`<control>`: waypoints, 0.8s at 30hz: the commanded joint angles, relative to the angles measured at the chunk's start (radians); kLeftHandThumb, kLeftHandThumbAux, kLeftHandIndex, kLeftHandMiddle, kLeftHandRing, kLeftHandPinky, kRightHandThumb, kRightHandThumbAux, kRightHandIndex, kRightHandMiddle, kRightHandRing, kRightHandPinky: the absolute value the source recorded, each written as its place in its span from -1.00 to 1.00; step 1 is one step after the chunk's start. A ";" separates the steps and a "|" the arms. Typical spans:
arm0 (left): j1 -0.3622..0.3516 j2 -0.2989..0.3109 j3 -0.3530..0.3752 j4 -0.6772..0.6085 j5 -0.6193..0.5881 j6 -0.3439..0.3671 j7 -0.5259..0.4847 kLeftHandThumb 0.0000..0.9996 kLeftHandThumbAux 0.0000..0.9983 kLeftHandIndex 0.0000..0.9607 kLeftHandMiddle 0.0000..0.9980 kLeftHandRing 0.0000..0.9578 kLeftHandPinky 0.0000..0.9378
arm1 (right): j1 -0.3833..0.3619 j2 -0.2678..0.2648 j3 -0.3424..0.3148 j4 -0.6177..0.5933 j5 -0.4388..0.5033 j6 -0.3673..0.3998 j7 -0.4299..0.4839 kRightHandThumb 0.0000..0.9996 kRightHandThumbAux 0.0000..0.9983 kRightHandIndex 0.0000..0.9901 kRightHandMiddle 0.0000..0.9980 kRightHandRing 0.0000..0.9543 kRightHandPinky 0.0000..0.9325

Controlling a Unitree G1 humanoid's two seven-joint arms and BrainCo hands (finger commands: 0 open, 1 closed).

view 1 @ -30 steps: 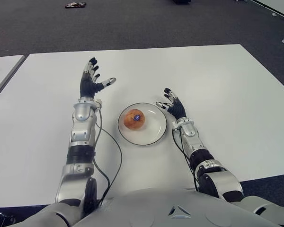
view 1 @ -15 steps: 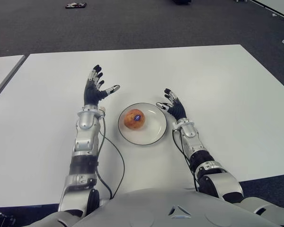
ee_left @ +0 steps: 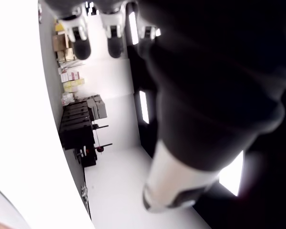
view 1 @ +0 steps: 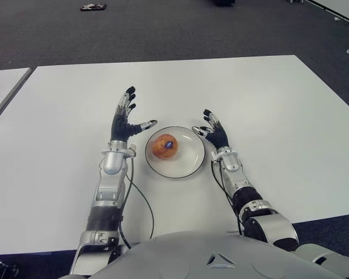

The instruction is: Put the apples into the plate.

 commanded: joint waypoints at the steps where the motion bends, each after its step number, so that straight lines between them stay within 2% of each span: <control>1: 0.031 -0.019 -0.019 -0.008 0.031 -0.002 0.032 -1.00 -0.37 -1.00 -1.00 -1.00 -1.00 | 0.061 -0.003 0.004 0.037 -0.018 0.036 -0.032 -0.78 0.35 -0.99 -0.97 -0.93 -0.82; 7: 0.048 -0.038 -0.021 0.002 0.023 -0.008 0.050 -1.00 -0.35 -1.00 -1.00 -1.00 -1.00 | 0.072 -0.006 0.008 0.022 -0.033 0.019 -0.070 -0.79 0.34 -0.99 -0.97 -0.94 -0.84; 15: 0.064 -0.055 -0.015 0.049 0.007 -0.062 0.061 -1.00 -0.35 -1.00 -1.00 -1.00 -1.00 | 0.115 -0.008 0.023 -0.058 -0.067 -0.001 -0.134 -0.78 0.36 -1.00 -0.95 -0.93 -0.83; 24: 0.071 -0.054 -0.017 0.079 0.017 -0.104 0.070 -1.00 -0.37 -1.00 -1.00 -1.00 -1.00 | 0.130 -0.005 0.025 -0.085 -0.060 -0.007 -0.143 -0.77 0.37 -1.00 -0.96 -0.93 -0.84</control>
